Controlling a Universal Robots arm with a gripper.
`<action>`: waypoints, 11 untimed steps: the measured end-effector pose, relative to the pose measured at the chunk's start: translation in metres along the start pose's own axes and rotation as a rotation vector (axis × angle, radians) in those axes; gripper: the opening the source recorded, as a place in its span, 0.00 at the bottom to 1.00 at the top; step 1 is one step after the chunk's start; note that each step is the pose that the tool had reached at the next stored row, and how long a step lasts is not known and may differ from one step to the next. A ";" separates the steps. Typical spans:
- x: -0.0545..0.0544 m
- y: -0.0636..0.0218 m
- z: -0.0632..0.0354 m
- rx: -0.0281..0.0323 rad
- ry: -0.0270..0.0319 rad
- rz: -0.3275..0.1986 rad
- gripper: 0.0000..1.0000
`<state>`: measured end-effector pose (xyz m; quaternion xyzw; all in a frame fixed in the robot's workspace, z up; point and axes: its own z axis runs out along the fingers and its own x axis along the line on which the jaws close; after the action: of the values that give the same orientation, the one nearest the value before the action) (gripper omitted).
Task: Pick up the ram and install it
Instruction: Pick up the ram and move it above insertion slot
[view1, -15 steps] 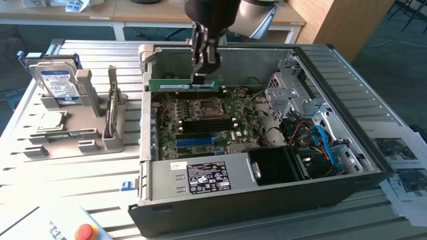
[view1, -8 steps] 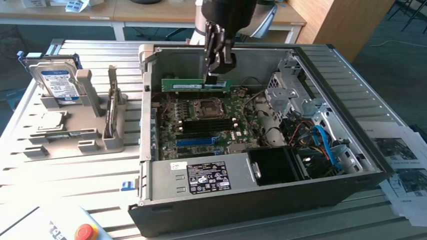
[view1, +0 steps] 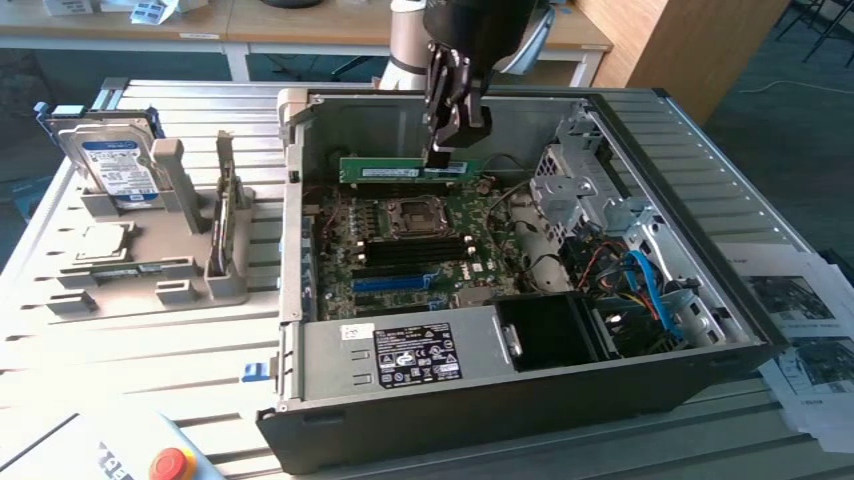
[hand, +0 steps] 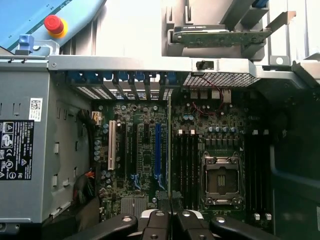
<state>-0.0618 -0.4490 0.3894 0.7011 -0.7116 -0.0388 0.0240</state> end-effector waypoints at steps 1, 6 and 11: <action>0.000 0.0000 0.0000 0.0000 -0.0001 0.000 0.12; 0.000 0.0003 0.0001 0.0089 0.0000 -0.002 0.12; 0.000 0.0010 0.0002 0.0342 0.0002 -0.010 0.12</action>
<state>-0.0628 -0.4488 0.3894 0.7050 -0.7087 -0.0267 0.0119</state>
